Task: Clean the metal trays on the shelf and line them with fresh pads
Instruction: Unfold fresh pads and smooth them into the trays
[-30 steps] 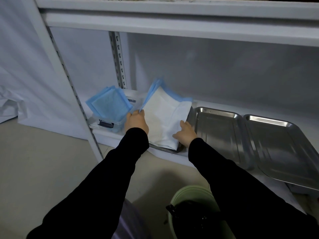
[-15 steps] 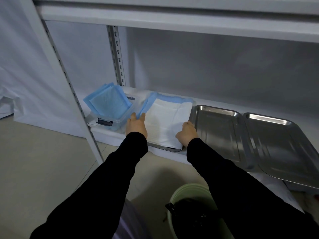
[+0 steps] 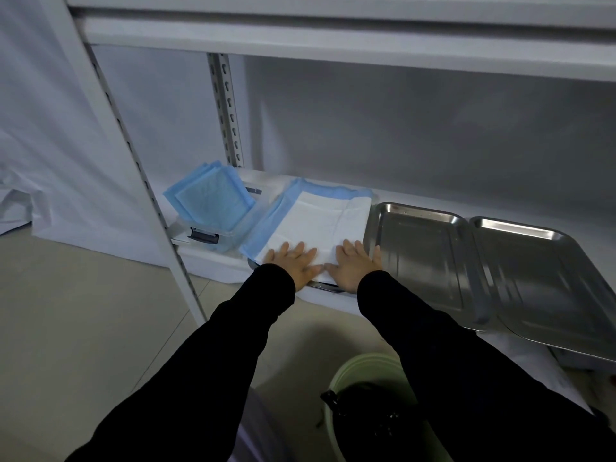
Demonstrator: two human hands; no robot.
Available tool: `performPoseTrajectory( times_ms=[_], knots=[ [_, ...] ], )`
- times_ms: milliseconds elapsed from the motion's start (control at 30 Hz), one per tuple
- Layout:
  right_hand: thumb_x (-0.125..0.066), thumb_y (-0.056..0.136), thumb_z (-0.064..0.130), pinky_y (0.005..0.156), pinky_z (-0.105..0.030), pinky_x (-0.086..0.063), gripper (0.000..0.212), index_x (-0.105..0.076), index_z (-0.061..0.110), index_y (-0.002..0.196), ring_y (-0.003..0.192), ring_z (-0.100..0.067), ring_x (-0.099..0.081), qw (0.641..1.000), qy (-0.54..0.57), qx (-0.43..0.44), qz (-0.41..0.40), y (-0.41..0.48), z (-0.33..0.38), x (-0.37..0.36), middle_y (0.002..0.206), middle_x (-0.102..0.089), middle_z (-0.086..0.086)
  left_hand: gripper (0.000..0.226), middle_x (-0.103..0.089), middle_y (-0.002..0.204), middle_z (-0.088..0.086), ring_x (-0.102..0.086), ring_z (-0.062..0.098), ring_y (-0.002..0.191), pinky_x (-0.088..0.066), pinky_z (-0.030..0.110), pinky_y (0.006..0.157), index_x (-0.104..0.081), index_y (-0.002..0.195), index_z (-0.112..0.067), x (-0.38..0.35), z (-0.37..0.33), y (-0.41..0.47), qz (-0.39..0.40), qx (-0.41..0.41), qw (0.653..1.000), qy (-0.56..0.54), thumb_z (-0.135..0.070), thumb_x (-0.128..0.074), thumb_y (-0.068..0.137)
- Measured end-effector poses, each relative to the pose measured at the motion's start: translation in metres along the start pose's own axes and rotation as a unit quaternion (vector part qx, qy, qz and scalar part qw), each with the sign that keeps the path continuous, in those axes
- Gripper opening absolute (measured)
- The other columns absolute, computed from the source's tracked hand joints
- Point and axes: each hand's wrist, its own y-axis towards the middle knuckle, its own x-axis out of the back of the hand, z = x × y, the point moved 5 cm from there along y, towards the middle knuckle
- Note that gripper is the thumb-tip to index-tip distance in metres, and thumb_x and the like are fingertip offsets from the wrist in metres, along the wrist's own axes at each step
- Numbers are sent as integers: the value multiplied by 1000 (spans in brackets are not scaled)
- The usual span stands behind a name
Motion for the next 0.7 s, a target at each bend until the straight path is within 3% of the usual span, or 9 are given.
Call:
performPoseTrajectory(
  times_ms=[333,700],
  knots=[
    [-11,98,54,114,-56,15,67,0,16,153,149,-20,5,992,-123,-7,17,0,-2,-1,161,6,0,62,11,159,-7,8,23,148,-2,45,120,2,151,-33,-4,-7,-2,39,28,998,31,-58,-15,97],
    [-14,99,50,115,-55,12,66,-1,16,153,149,-20,6,994,-107,-21,28,-4,-5,-1,161,5,0,63,9,160,-7,7,24,148,-3,45,120,0,151,-32,-6,-14,-5,33,21,999,36,-59,-15,96]
  ],
)
